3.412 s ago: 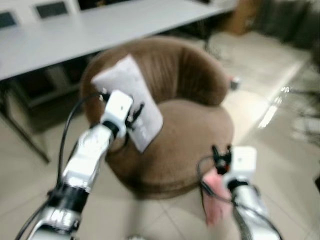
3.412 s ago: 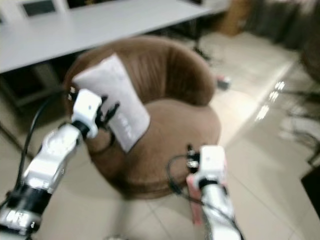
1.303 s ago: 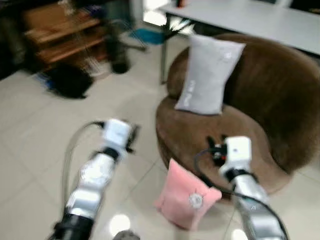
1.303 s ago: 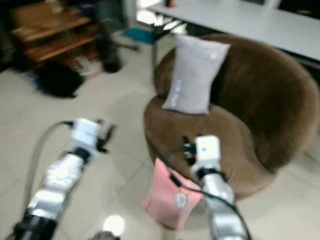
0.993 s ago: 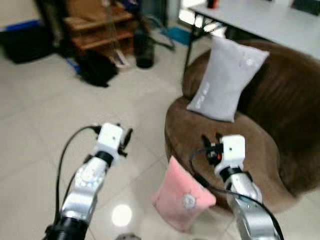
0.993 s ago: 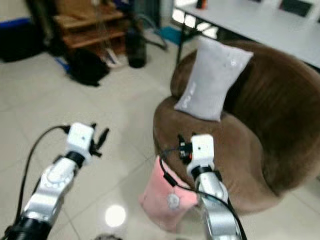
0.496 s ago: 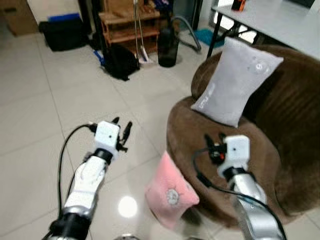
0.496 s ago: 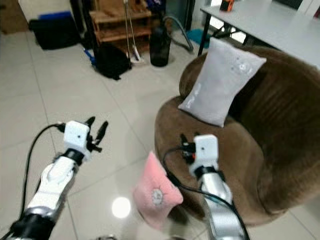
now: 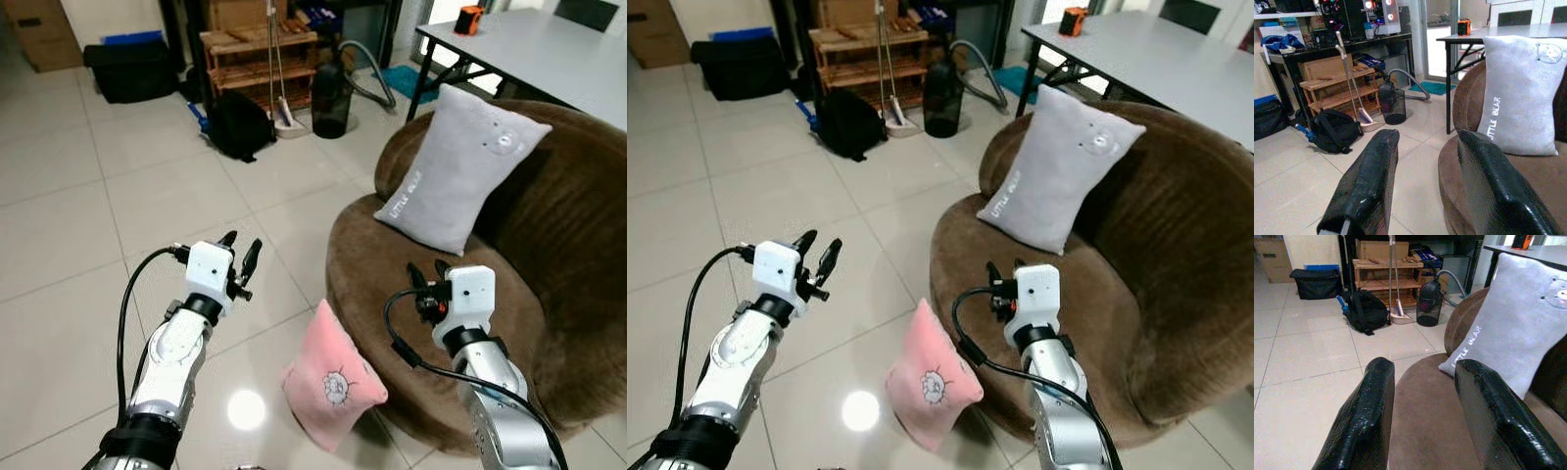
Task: Move the pillow to the sofa from floor
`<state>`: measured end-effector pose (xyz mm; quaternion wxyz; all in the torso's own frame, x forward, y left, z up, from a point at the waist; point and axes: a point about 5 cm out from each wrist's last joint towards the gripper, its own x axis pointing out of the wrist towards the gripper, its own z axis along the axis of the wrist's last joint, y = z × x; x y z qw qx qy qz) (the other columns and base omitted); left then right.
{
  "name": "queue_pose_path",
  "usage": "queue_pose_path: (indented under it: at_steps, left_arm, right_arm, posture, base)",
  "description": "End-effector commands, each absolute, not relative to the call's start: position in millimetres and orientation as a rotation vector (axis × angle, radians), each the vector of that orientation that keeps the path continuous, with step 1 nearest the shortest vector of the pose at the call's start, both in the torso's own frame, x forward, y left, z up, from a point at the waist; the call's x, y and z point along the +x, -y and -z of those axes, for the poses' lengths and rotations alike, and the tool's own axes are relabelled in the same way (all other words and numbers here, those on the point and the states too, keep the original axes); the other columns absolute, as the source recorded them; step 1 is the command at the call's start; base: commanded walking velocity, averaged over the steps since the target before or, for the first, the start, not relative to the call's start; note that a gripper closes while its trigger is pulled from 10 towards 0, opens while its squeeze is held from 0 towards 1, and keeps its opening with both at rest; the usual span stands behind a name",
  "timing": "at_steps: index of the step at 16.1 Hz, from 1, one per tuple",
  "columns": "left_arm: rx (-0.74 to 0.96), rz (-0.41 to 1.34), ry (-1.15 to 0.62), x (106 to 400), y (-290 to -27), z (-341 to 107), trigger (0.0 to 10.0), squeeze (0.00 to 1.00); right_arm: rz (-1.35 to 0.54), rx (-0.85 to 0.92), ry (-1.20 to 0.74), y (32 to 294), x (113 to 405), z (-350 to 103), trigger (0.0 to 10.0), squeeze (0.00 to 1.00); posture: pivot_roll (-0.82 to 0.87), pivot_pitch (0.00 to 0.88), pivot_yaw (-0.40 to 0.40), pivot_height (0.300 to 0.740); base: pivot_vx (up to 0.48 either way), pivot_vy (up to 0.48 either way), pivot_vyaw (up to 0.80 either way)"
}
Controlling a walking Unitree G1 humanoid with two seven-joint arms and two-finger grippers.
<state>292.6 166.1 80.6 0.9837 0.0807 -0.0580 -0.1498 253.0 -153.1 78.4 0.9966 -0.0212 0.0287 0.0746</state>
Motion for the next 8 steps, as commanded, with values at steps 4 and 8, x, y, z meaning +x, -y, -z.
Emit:
queue_pose_path:
  at_steps: [4, 8]
  left_arm:
    - [0.166, 0.312, 0.098, 295.1, -167.4, -74.2, 10.0, 0.00]
    - [0.170, 0.303, 0.100, 294.8, -170.5, -72.6, 10.0, 0.00]
  right_arm:
    - [-0.176, -0.030, -0.063, 150.5, 249.9, -77.9, 10.0, 0.00]
    - [-0.196, -0.021, -0.065, 150.6, 248.6, -78.2, 10.0, 0.00]
  posture:
    - [0.07, 0.040, -0.026, 0.725]
    - [0.07, 0.043, -0.034, 0.685]
  base:
    - [0.000, 0.000, 0.00]
    - [0.000, 0.000, 0.00]
